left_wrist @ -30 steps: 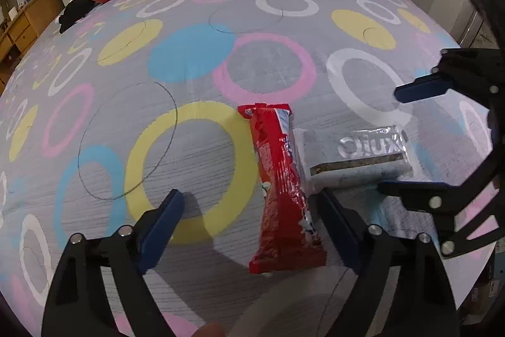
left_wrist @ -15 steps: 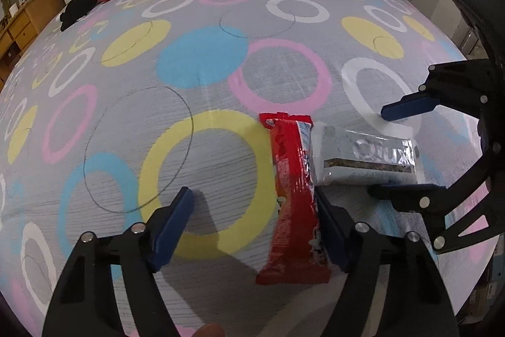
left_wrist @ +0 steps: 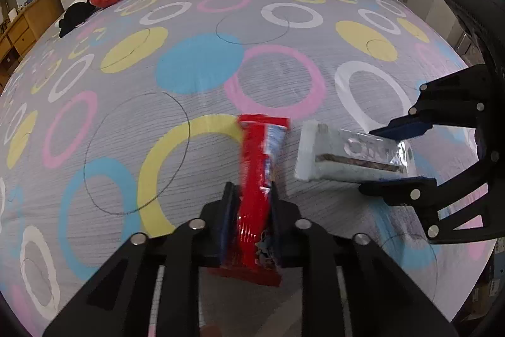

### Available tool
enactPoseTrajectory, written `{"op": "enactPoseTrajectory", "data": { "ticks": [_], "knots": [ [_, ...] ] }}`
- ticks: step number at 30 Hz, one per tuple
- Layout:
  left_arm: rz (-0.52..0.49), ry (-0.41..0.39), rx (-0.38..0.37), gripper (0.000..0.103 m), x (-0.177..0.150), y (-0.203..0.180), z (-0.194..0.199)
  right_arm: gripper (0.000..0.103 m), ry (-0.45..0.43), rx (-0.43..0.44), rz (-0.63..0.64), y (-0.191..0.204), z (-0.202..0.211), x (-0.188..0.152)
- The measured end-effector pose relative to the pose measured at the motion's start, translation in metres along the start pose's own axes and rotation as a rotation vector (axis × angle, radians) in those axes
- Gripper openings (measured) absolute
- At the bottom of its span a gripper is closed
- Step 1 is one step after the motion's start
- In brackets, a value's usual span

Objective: Collect trash
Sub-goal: 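Grasp the red candy bar with the left tool while the right tool grasps the silver bar wrapper, then lift the candy bar and silver wrapper off the bed over the trash bag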

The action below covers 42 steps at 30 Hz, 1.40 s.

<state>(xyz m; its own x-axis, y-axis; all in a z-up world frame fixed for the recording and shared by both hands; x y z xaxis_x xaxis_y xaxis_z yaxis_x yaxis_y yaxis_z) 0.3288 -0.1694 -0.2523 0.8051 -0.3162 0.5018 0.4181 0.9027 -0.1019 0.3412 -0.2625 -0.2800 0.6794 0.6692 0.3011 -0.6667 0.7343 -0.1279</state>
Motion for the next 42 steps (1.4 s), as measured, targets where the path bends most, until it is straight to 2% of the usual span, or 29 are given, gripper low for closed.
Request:
{"op": "enactPoseTrajectory", "data": {
  "ticks": [17,23,31,42],
  "knots": [
    [-0.005,-0.004,0.000,0.016,-0.005,-0.002,0.008,0.037,-0.011,-0.004,-0.043,0.000,0.005,-0.003],
    [-0.020,-0.018,0.003,0.016,-0.005,-0.006,0.023,0.037,-0.020,-0.015,-0.046,0.007,0.015,-0.005],
    [-0.019,-0.033,0.012,0.016,-0.004,-0.007,0.050,0.037,-0.068,-0.028,-0.084,0.011,0.051,-0.006],
    [-0.031,-0.111,0.009,0.016,-0.001,-0.021,0.126,0.037,-0.129,-0.067,-0.109,0.024,0.129,-0.009]
  ]
}}
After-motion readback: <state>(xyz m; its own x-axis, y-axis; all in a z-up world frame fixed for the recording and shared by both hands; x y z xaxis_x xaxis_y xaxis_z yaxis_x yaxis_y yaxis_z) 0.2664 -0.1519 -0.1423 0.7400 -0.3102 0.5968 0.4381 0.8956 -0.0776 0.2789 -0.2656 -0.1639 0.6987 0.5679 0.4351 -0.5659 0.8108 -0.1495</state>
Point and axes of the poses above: each gripper's, at about its wrist camera, not at the fingertips, and z roughly against the way its jaws point, y to its left, x to its top, the point moved 4 cm from there along -z, roughly the way its jaws point, and after that the axes turned 7 degrees about -x, right-handed, at the moved point
